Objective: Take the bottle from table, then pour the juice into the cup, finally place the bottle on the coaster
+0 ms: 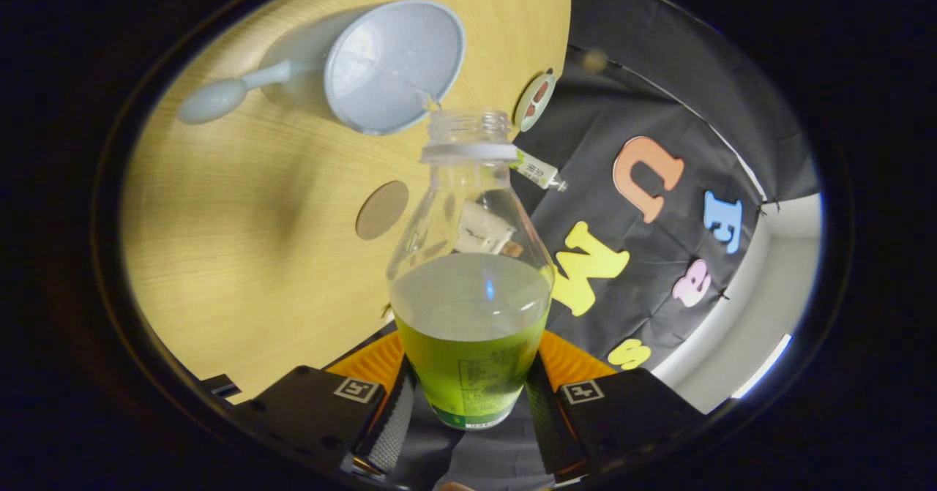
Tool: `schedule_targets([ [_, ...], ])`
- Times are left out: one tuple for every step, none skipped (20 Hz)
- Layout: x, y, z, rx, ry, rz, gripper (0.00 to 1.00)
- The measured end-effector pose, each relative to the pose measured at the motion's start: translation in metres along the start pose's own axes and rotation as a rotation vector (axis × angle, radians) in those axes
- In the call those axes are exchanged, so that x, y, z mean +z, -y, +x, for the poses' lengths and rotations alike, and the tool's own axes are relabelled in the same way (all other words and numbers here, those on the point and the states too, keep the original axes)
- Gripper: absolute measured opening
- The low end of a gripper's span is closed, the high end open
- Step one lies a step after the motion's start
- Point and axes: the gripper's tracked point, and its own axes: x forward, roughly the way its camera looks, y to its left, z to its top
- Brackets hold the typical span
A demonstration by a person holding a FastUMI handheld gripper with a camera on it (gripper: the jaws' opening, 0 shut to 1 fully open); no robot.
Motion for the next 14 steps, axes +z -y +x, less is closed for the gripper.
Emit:
schedule_targets([
  [0.0,-0.0003,0.0013,-0.001,-0.002,-0.001,0.76],
  [0.0002,-0.0014,0.0019,0.001,-0.003,-0.003,0.76],
  [0.0011,-0.0021,0.0014,0.003,-0.003,-0.003,0.76],
  [0.0016,-0.0021,0.0009,0.003,-0.002,0.0,0.76],
  [0.0014,-0.0031,0.0018,0.004,-0.002,0.0,0.76],
  [0.001,-0.0033,0.0032,0.007,-0.006,-0.002,0.76],
  [0.0011,-0.0033,0.0042,0.009,-0.007,-0.006,0.76],
  [0.0016,-0.0029,0.0042,0.009,-0.008,-0.009,0.76],
  [0.0018,-0.0024,0.0042,0.007,-0.007,-0.011,0.76],
  [0.0026,-0.0019,0.0031,0.005,-0.006,-0.013,0.76],
  [0.0029,-0.0014,0.0027,0.002,-0.007,-0.016,0.76],
  [0.0027,-0.0001,0.002,0.0,-0.008,-0.019,0.76],
  [0.0028,0.0005,0.0009,-0.004,-0.009,-0.019,0.76],
  [0.0033,0.0025,0.0005,-0.01,-0.008,-0.02,0.76],
])
